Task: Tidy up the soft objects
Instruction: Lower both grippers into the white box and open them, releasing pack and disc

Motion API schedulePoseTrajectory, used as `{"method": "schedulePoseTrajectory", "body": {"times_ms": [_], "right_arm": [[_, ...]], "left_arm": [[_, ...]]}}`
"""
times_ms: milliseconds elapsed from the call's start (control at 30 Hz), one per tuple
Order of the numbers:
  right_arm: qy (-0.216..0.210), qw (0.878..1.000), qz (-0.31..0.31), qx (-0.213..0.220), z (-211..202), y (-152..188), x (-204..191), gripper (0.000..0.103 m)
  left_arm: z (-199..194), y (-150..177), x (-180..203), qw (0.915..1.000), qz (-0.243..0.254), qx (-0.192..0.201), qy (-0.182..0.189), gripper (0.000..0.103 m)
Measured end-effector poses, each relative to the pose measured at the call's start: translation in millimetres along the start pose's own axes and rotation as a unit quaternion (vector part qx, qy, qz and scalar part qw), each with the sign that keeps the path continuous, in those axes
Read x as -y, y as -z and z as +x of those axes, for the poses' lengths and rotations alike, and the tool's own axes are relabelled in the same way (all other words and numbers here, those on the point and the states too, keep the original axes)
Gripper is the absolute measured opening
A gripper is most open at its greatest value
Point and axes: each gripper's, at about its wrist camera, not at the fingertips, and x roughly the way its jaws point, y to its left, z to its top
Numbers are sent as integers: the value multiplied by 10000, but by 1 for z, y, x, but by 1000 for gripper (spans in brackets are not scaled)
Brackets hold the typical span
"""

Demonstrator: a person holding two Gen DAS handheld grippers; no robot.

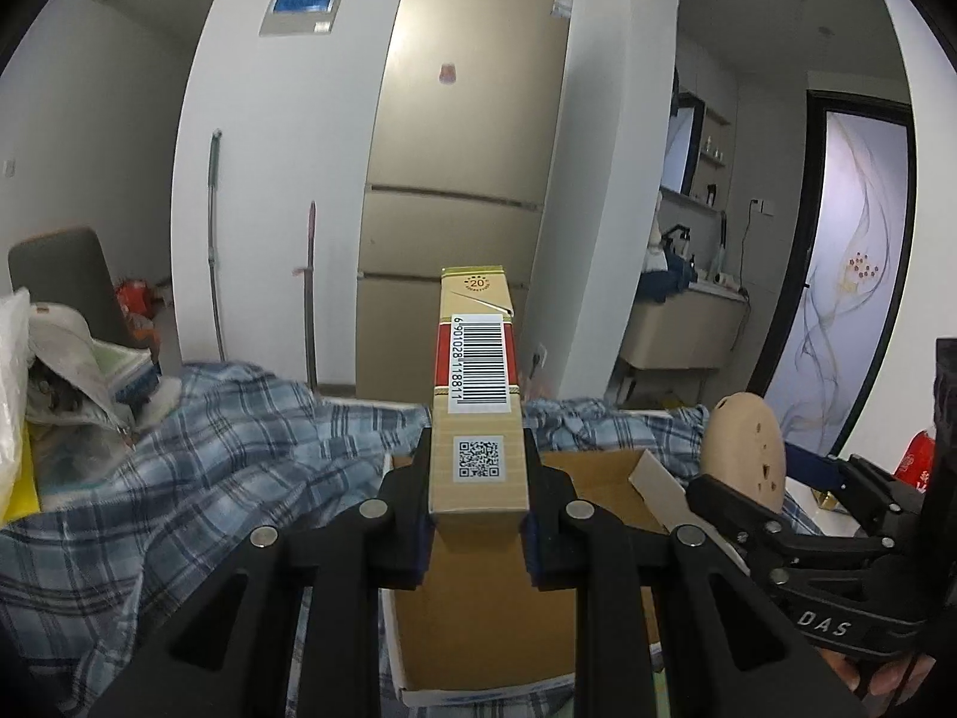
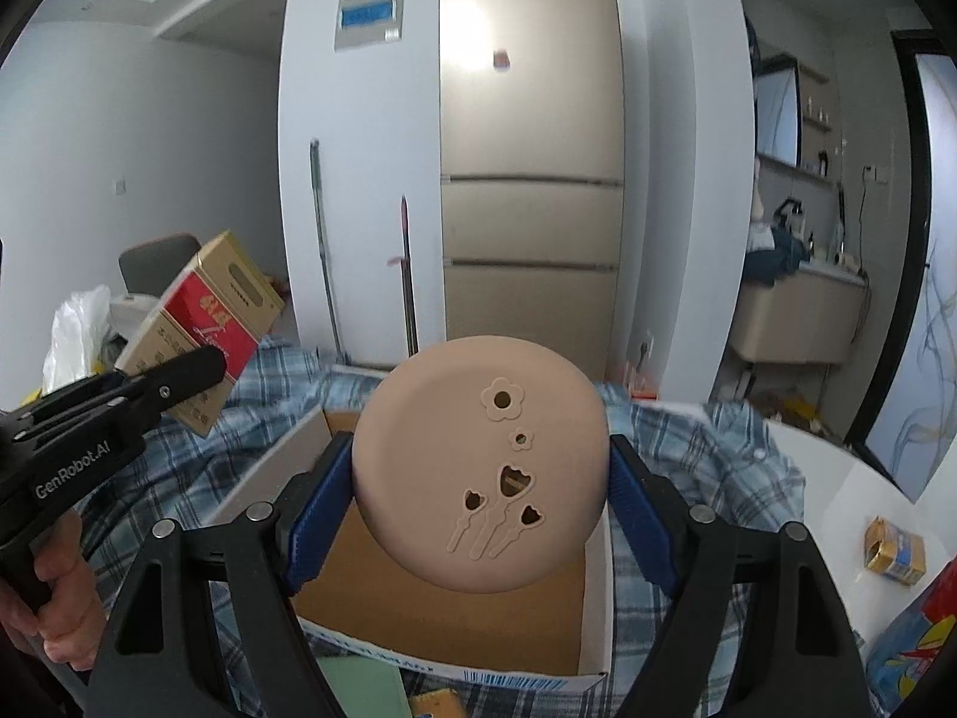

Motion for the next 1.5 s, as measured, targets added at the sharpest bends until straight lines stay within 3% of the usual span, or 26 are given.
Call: {"method": "schedulePoseTrajectory", "body": {"times_ms": [367,433,500,567,1167,1500], "right_arm": [[-129,9995,69,-278,10,3,4,80],[-159,9995,102,-257,10,2,5,83],[-104,9996,127,-234,8,1,6,87],[-72,9997,126,-202,8,0,7,90],[-38,9998,115,-168,8,0,8,90],[21,9999,84,-73,4,-1,8,90]], "left_arm": [[5,4,3,9999,48,-102,-44,24],[4,5,5,9999,89,-71,-72,33],[1,5,5,9999,108,36,-91,74],[-5,5,6,9995,148,243,-153,84],[-14,2,13,9981,351,481,-176,84],[-24,1,19,9974,369,614,-1,84]]}}
